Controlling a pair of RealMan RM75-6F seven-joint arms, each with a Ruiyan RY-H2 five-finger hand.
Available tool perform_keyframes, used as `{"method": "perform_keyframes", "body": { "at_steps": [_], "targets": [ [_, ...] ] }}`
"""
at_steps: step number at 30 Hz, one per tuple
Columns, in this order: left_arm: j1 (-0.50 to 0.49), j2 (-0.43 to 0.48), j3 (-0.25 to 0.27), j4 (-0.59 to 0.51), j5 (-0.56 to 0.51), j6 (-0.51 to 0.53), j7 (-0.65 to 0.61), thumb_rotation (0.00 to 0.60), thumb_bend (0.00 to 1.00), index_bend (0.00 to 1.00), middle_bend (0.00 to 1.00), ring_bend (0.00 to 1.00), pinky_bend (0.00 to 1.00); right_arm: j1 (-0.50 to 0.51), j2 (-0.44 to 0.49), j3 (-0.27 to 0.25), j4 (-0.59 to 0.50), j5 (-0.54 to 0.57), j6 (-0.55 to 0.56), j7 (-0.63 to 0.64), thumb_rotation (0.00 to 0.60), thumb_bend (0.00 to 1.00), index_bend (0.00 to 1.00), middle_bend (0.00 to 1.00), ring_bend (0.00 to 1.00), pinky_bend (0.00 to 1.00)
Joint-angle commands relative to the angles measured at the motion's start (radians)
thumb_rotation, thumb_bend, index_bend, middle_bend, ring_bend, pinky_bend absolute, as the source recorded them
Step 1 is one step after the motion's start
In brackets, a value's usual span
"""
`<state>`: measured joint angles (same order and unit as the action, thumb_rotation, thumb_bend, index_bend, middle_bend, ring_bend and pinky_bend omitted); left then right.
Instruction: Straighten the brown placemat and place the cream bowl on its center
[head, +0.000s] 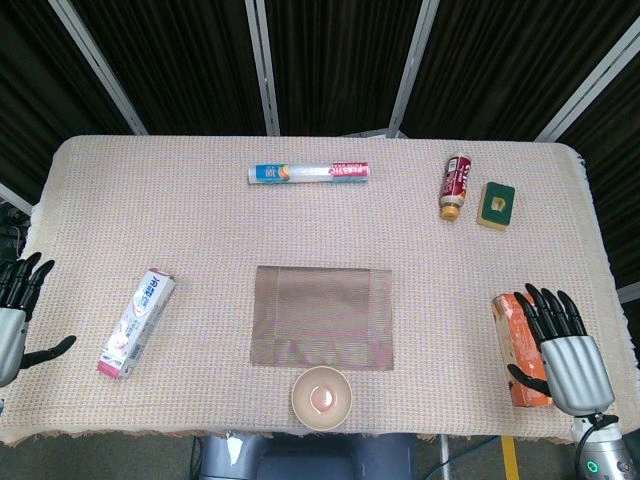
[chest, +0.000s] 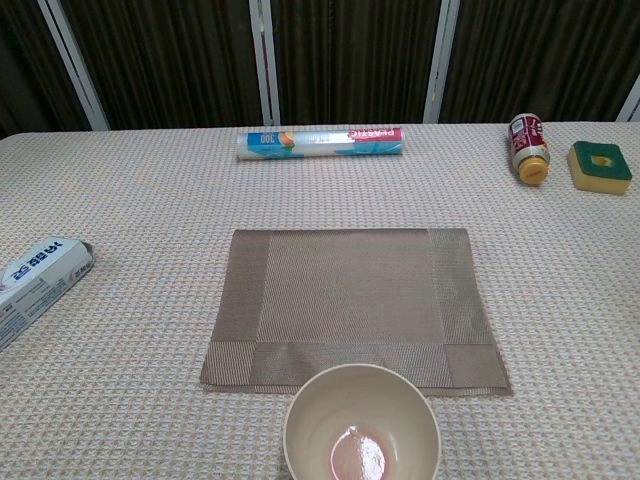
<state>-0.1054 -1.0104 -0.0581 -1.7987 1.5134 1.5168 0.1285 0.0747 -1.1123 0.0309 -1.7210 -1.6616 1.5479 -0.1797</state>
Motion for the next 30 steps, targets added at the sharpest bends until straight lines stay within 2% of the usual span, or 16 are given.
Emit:
{"method": "perform_keyframes", "body": {
  "at_steps": [1, 9, 12, 16, 23, 27, 30],
  "targets": [
    [-0.002, 0.006, 0.002, -0.002, -0.002, -0.009, -0.008, 0.600, 0.00, 0.00, 0.00, 0.00, 0.00, 0.001, 0.001, 0.000, -0.002, 0.002, -0.003, 0.001, 0.600, 0.00, 0.00, 0.00, 0.00, 0.00],
    [-0.029, -0.001, 0.020, 0.009, 0.032, -0.063, -0.036, 0.600, 0.00, 0.00, 0.00, 0.00, 0.00, 0.002, 0.005, 0.003, -0.008, 0.000, 0.001, 0.008, 0.600, 0.00, 0.00, 0.00, 0.00, 0.00],
    [-0.087, -0.030, 0.038, 0.033, 0.140, -0.118, -0.093, 0.600, 0.00, 0.01, 0.00, 0.00, 0.00, 0.002, 0.005, 0.003, -0.007, 0.000, -0.001, 0.003, 0.600, 0.00, 0.00, 0.00, 0.00, 0.00],
    [-0.177, -0.077, 0.049, 0.048, 0.251, -0.210, -0.086, 0.600, 0.00, 0.04, 0.00, 0.00, 0.00, 0.008, 0.005, 0.009, -0.011, 0.015, -0.012, 0.002, 0.600, 0.00, 0.00, 0.00, 0.00, 0.00],
    [-0.320, -0.251, 0.060, 0.068, 0.384, -0.380, 0.037, 0.600, 0.00, 0.16, 0.00, 0.00, 0.00, 0.022, -0.007, 0.035, -0.002, 0.087, -0.049, -0.003, 0.600, 0.00, 0.00, 0.00, 0.00, 0.00],
    [-0.395, -0.332, 0.085, 0.079, 0.431, -0.475, 0.041, 0.600, 0.00, 0.23, 0.00, 0.00, 0.00, 0.026, -0.011, 0.051, 0.014, 0.130, -0.062, -0.007, 0.600, 0.00, 0.00, 0.00, 0.00, 0.00],
    [-0.437, -0.381, 0.096, 0.113, 0.454, -0.515, 0.032, 0.600, 0.04, 0.27, 0.00, 0.00, 0.00, 0.025, -0.010, 0.061, 0.025, 0.160, -0.067, 0.001, 0.600, 0.00, 0.00, 0.00, 0.00, 0.00]
  ]
}}
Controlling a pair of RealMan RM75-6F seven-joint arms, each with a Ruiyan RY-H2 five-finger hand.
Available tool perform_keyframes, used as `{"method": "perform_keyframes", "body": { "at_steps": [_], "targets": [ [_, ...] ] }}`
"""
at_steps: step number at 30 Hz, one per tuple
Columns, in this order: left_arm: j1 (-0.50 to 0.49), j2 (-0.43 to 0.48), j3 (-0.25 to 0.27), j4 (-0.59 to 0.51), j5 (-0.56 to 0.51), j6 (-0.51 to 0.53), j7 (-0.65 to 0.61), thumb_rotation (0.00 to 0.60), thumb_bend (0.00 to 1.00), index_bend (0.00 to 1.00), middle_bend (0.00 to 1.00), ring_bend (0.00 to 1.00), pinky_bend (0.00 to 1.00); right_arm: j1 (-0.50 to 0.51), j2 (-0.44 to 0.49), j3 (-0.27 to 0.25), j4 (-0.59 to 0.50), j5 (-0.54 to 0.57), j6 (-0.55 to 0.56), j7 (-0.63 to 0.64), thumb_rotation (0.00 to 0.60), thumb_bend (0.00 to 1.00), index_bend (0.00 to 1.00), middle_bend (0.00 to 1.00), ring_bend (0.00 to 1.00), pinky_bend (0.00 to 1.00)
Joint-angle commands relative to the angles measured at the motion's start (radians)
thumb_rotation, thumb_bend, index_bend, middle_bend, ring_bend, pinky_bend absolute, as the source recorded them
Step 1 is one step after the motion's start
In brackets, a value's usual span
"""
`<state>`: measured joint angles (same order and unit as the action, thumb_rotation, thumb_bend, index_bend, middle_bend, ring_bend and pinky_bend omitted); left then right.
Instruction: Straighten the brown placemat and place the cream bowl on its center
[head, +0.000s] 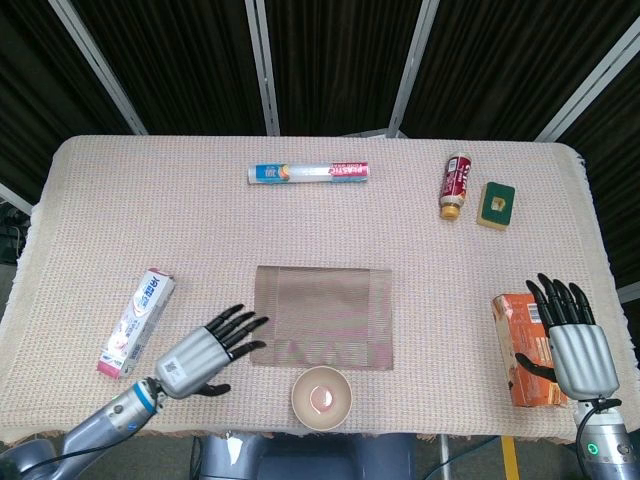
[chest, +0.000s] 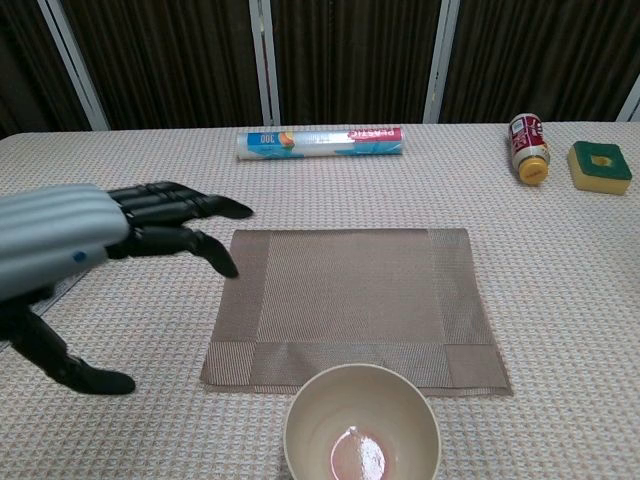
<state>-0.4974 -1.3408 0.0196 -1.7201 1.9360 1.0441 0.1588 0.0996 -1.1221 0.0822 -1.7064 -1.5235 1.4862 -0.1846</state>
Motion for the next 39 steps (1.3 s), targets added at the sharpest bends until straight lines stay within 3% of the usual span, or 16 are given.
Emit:
{"method": "perform_keyframes", "body": {
  "at_steps": [1, 9, 20, 24, 29, 32, 39],
  "targets": [
    [-0.055, -0.065, 0.022, 0.047, 0.037, -0.051, -0.003, 0.600, 0.07, 0.28, 0.00, 0.00, 0.00, 0.000, 0.001, 0.012, 0.014, 0.030, -0.007, 0.008, 0.600, 0.00, 0.00, 0.00, 0.00, 0.00],
    [-0.135, -0.194, 0.040, 0.169, 0.053, -0.111, -0.021, 0.600, 0.17, 0.36, 0.00, 0.00, 0.00, -0.007, 0.012, 0.029, 0.029, 0.075, -0.004, 0.032, 0.600, 0.00, 0.00, 0.00, 0.00, 0.00],
    [-0.152, -0.326, 0.066, 0.287, 0.054, -0.090, 0.021, 0.600, 0.23, 0.37, 0.00, 0.00, 0.00, -0.011, 0.023, 0.036, 0.040, 0.094, -0.004, 0.061, 0.600, 0.00, 0.00, 0.00, 0.00, 0.00],
    [-0.160, -0.368, 0.062, 0.316, 0.049, -0.082, 0.044, 0.600, 0.31, 0.46, 0.00, 0.00, 0.00, -0.010, 0.025, 0.036, 0.039, 0.092, -0.004, 0.067, 0.600, 0.00, 0.00, 0.00, 0.00, 0.00],
    [-0.169, -0.395, 0.050, 0.332, 0.033, -0.080, 0.071, 0.600, 0.42, 0.64, 0.00, 0.00, 0.00, -0.012, 0.029, 0.036, 0.039, 0.090, 0.000, 0.074, 0.600, 0.00, 0.00, 0.00, 0.00, 0.00],
    [-0.171, -0.399, 0.043, 0.333, 0.023, -0.075, 0.080, 0.600, 0.49, 0.67, 0.00, 0.00, 0.00, -0.012, 0.031, 0.037, 0.038, 0.090, 0.003, 0.077, 0.600, 0.00, 0.00, 0.00, 0.00, 0.00],
    [-0.179, -0.372, 0.005, 0.323, -0.006, -0.041, 0.079, 0.600, 0.54, 0.69, 0.00, 0.00, 0.00, -0.014, 0.032, 0.035, 0.039, 0.089, 0.002, 0.079, 0.600, 0.00, 0.00, 0.00, 0.00, 0.00]
  ]
}}
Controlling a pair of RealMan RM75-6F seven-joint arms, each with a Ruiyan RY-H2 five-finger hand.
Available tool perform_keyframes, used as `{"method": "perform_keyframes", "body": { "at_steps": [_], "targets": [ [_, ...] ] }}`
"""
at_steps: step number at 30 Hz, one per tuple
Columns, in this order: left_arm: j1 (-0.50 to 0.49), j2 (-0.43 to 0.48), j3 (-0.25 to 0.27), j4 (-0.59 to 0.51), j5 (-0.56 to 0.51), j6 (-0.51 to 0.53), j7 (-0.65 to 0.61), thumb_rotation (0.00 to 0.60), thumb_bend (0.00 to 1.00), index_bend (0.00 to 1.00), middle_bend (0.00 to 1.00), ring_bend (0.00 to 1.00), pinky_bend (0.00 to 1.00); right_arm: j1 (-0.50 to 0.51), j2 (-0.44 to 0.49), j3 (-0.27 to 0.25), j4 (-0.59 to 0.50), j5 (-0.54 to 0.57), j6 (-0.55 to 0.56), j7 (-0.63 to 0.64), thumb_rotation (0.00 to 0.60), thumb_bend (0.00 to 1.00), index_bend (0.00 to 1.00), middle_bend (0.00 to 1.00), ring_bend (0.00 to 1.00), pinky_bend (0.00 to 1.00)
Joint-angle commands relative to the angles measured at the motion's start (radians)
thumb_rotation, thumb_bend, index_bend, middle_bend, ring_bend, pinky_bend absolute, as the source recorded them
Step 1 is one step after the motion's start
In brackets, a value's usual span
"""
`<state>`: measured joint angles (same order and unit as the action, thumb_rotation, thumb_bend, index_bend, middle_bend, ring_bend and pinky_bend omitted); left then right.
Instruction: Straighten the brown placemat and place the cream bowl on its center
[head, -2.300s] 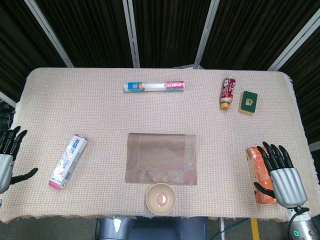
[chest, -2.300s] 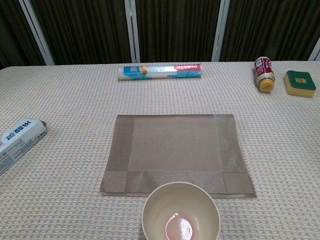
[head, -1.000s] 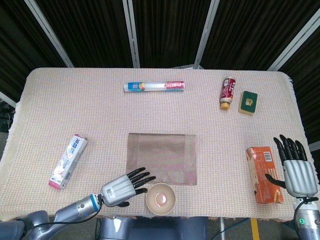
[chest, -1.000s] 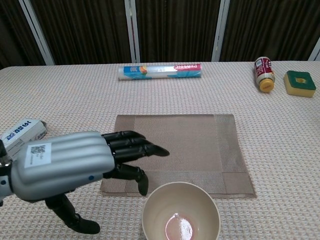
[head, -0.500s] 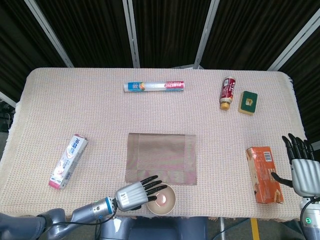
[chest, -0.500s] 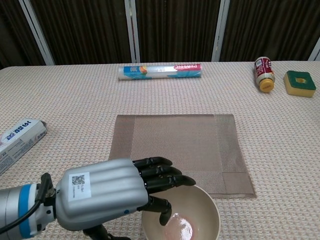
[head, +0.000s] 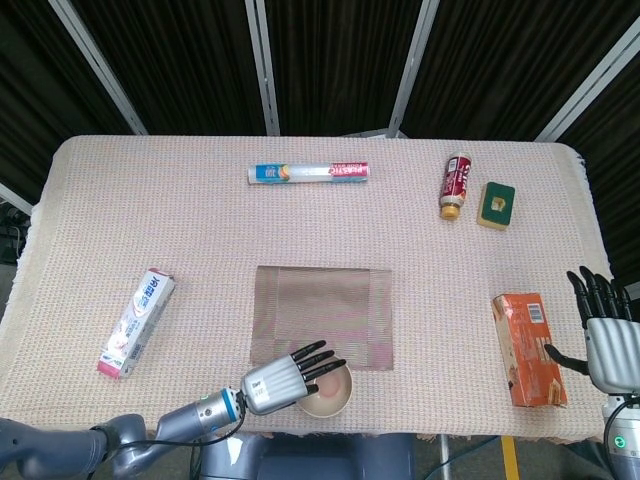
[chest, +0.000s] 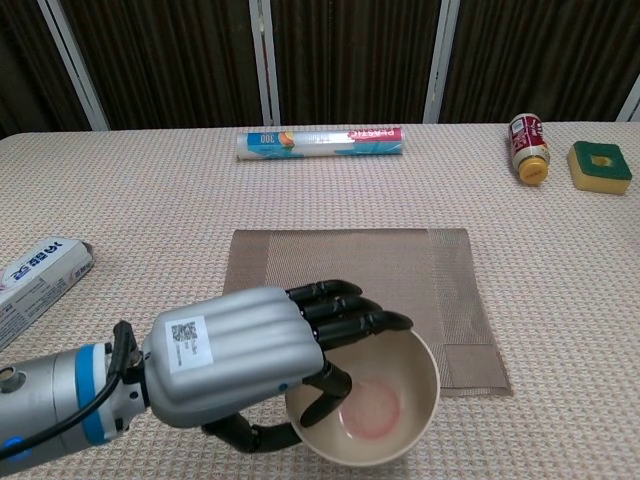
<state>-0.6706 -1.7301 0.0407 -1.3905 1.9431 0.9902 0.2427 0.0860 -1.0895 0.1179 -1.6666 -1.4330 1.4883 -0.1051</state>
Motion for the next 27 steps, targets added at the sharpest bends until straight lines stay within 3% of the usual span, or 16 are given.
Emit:
{"method": "perform_keyframes", "body": {
  "at_steps": [1, 10, 17, 20, 22, 27],
  "targets": [
    [-0.006, 0.027, -0.022, -0.011, -0.018, 0.021, -0.007, 0.600, 0.54, 0.69, 0.00, 0.00, 0.00, 0.000, 0.000, -0.002, -0.002, -0.002, 0.000, -0.002, 0.600, 0.00, 0.00, 0.00, 0.00, 0.00],
    [-0.004, 0.156, -0.111, -0.035, -0.081, 0.123, -0.020, 0.600, 0.55, 0.70, 0.00, 0.00, 0.00, 0.001, -0.003, -0.007, -0.008, -0.009, -0.002, -0.012, 0.600, 0.00, 0.00, 0.00, 0.00, 0.00],
    [0.033, 0.289, -0.224, 0.008, -0.277, 0.159, -0.118, 0.600, 0.56, 0.71, 0.00, 0.00, 0.00, 0.002, -0.006, -0.013, -0.015, -0.018, -0.001, -0.023, 0.600, 0.00, 0.00, 0.00, 0.00, 0.00],
    [0.053, 0.338, -0.254, 0.041, -0.381, 0.132, -0.164, 0.600, 0.58, 0.71, 0.00, 0.00, 0.00, 0.003, -0.009, -0.017, -0.020, -0.024, -0.004, -0.033, 0.600, 0.00, 0.00, 0.00, 0.00, 0.00],
    [0.064, 0.371, -0.275, 0.067, -0.494, 0.063, -0.171, 0.600, 0.59, 0.71, 0.00, 0.00, 0.00, 0.006, -0.012, -0.020, -0.022, -0.028, -0.007, -0.042, 0.600, 0.00, 0.00, 0.00, 0.00, 0.00],
    [0.067, 0.405, -0.296, 0.134, -0.651, -0.046, -0.181, 0.600, 0.60, 0.71, 0.00, 0.00, 0.00, 0.012, -0.020, -0.025, -0.024, -0.034, -0.015, -0.058, 0.600, 0.00, 0.00, 0.00, 0.00, 0.00]
  ]
}}
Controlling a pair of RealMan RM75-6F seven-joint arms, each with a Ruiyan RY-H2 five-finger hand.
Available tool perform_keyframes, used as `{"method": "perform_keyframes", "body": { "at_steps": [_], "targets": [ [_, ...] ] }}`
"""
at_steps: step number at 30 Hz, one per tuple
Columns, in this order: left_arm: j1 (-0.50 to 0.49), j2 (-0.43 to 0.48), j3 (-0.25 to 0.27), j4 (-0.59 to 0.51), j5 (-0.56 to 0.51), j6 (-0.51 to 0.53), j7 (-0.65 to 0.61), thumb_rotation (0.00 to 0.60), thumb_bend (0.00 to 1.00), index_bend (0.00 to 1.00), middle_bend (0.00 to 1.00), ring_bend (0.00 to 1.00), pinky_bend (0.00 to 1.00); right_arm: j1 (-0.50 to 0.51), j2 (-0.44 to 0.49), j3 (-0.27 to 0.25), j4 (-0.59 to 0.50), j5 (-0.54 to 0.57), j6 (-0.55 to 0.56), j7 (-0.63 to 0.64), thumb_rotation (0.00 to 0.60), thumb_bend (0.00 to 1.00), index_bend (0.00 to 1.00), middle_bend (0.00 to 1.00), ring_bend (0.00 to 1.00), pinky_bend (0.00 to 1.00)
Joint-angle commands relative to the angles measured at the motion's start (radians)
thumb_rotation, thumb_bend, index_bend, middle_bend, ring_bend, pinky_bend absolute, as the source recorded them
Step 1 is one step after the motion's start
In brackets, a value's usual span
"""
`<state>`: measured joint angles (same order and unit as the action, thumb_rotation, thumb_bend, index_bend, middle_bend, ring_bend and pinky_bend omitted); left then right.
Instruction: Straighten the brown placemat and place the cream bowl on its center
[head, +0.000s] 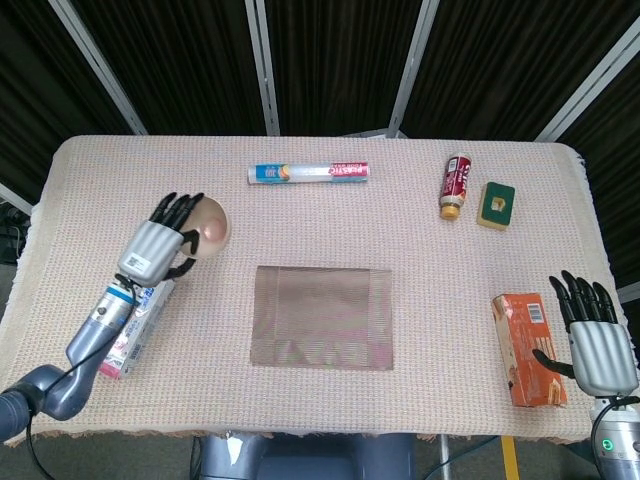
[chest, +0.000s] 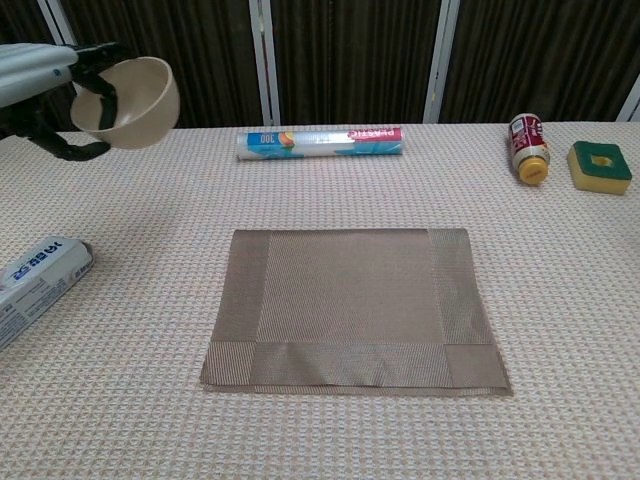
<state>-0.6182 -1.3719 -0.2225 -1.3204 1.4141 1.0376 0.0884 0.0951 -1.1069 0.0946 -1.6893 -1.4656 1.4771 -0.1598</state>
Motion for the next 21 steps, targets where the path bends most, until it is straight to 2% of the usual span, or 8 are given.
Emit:
{"method": "perform_keyframes", "body": {
  "at_steps": [1, 4, 12, 21],
  "targets": [
    [0.016, 0.051, -0.034, 0.080, -0.152, -0.120, -0.040, 0.600, 0.60, 0.70, 0.00, 0.00, 0.00, 0.004, -0.005, -0.003, -0.003, -0.002, -0.008, -0.003, 0.600, 0.00, 0.00, 0.00, 0.00, 0.00],
    [0.014, 0.066, -0.030, 0.113, -0.220, -0.196, -0.066, 0.600, 0.60, 0.70, 0.00, 0.00, 0.00, 0.011, -0.010, -0.005, -0.003, -0.004, -0.019, -0.009, 0.600, 0.00, 0.00, 0.00, 0.00, 0.00],
    [0.006, 0.055, 0.003, 0.220, -0.342, -0.306, -0.008, 0.600, 0.60, 0.69, 0.00, 0.00, 0.00, 0.019, -0.015, -0.007, -0.002, 0.001, -0.033, -0.016, 0.600, 0.00, 0.00, 0.00, 0.00, 0.00],
    [0.011, -0.003, 0.036, 0.338, -0.393, -0.356, 0.005, 0.600, 0.60, 0.69, 0.00, 0.00, 0.00, 0.017, -0.009, -0.007, 0.002, 0.005, -0.032, -0.007, 0.600, 0.00, 0.00, 0.00, 0.00, 0.00]
  ]
}}
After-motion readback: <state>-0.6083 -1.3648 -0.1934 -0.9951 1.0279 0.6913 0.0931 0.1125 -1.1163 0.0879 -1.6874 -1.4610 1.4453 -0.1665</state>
